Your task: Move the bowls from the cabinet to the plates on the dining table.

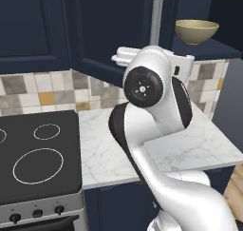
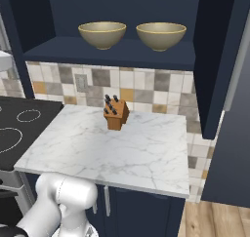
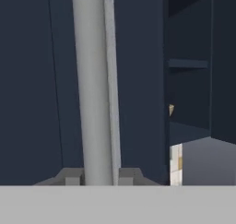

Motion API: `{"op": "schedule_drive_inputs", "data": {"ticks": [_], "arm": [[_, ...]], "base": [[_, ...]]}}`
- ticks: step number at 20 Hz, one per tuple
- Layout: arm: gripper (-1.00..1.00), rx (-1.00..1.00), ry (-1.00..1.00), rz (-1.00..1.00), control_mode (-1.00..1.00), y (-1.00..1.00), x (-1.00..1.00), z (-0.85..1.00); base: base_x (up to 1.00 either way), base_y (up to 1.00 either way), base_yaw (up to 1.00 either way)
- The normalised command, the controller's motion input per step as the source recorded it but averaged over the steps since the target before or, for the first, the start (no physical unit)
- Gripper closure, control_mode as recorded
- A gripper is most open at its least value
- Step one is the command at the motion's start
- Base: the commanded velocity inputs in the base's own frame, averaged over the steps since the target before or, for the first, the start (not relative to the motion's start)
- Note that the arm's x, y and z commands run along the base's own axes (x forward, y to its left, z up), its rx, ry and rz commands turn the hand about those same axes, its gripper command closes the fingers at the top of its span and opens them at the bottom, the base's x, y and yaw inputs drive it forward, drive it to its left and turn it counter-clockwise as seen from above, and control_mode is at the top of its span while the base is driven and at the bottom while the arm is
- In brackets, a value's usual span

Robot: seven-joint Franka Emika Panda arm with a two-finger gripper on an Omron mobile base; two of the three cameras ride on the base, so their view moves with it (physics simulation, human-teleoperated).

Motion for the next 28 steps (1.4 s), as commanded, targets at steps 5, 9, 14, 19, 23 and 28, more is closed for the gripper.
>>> {"op": "schedule_drive_inputs", "data": {"ticks": [5, 9, 14, 19, 23, 28], "arm": [[-1.00, -0.03, 0.00, 0.00, -1.00, 0.19, -0.34, 0.00], [-1.00, -0.05, -0.02, 0.00, -1.00, 0.05, -0.11, 0.00], [-1.00, 0.00, -0.02, 0.02, -1.00, 0.08, -0.39, -0.02], [-1.00, 0.01, -0.05, 0.09, -1.00, -0.04, -0.78, 0.00], [-1.00, 0.05, -0.06, 0.18, -1.00, -0.19, -0.72, 0.00], [-1.00, 0.05, -0.02, 0.31, -1.00, -0.20, -0.42, 0.00]], "base": [[0.00, 0.00, 0.00], [0.00, 0.00, 0.00], [0.00, 0.00, 0.00], [0.00, 0.00, 0.00], [0.00, 0.00, 0.00], [0.00, 0.00, 0.00]]}}
